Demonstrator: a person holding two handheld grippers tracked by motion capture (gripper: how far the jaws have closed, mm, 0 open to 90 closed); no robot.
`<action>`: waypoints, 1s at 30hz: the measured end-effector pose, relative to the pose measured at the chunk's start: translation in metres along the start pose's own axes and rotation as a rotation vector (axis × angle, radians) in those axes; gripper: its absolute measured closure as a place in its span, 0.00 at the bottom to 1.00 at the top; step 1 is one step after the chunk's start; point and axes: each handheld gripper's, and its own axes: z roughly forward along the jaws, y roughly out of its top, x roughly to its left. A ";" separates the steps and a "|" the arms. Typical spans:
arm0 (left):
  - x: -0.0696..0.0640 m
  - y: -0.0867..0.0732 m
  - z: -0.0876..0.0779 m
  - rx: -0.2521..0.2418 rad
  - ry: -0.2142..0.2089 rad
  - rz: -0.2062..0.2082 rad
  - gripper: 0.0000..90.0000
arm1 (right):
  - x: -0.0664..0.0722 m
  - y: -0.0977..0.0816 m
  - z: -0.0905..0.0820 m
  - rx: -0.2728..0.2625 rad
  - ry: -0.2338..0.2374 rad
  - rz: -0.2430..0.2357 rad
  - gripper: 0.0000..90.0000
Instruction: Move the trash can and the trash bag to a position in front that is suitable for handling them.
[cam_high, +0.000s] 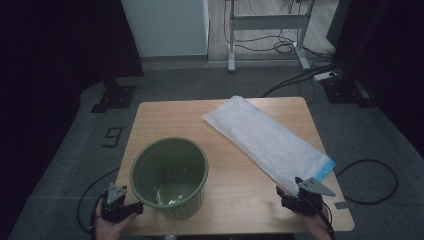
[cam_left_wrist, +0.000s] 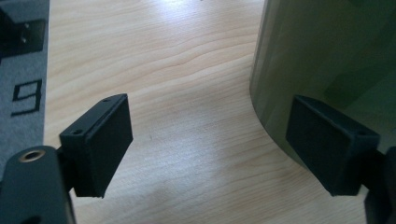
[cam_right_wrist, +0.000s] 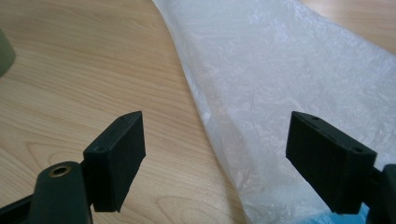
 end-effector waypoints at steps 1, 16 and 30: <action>0.001 0.001 0.000 0.007 0.006 0.014 0.15 | 0.000 0.000 0.000 0.000 0.000 0.000 0.22; -0.010 -0.033 -0.056 -0.096 -0.062 0.098 0.15 | -0.007 -0.003 -0.003 -0.006 -0.053 -0.022 0.21; -0.045 -0.005 -0.046 -0.172 -0.350 0.260 0.16 | -0.001 -0.006 0.001 0.006 0.012 -0.007 0.21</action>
